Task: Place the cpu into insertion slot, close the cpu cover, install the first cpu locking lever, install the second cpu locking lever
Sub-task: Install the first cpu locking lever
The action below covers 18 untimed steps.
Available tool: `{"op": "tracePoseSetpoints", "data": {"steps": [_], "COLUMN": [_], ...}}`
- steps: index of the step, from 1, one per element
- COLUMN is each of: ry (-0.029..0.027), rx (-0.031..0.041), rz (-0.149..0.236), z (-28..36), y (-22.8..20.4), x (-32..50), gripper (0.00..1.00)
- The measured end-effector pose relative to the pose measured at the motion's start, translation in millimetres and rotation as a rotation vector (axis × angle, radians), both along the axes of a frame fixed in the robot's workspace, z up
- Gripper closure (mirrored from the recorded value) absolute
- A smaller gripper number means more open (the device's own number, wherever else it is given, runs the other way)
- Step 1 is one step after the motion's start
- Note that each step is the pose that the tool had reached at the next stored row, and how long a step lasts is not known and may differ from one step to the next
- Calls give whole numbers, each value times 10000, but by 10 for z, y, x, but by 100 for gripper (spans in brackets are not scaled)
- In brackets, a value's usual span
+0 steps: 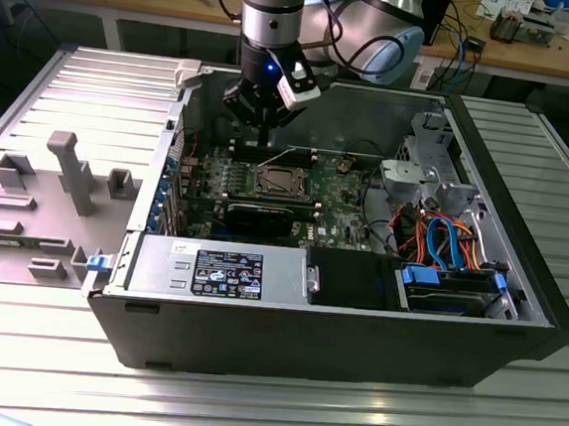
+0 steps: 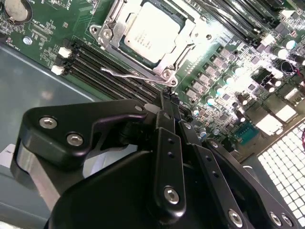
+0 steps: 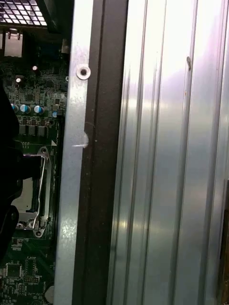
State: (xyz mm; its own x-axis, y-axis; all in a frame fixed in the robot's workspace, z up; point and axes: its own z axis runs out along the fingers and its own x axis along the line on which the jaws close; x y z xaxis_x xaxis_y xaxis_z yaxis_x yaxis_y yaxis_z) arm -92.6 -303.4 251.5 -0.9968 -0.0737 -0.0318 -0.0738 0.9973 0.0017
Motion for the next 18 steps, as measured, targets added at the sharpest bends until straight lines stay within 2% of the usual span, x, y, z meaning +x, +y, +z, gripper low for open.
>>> {"op": "tracePoseSetpoints", "data": {"steps": [6,7,10,18], "ry": [-1,0,0,0], "rx": [-12,-1,95,103], "rz": [1,1,1,-47], "z": [-12,-17,-34,-71], "y": [0,0,0,0], "x": [24,35,63,141], "gripper": [89,89,89,89]}}
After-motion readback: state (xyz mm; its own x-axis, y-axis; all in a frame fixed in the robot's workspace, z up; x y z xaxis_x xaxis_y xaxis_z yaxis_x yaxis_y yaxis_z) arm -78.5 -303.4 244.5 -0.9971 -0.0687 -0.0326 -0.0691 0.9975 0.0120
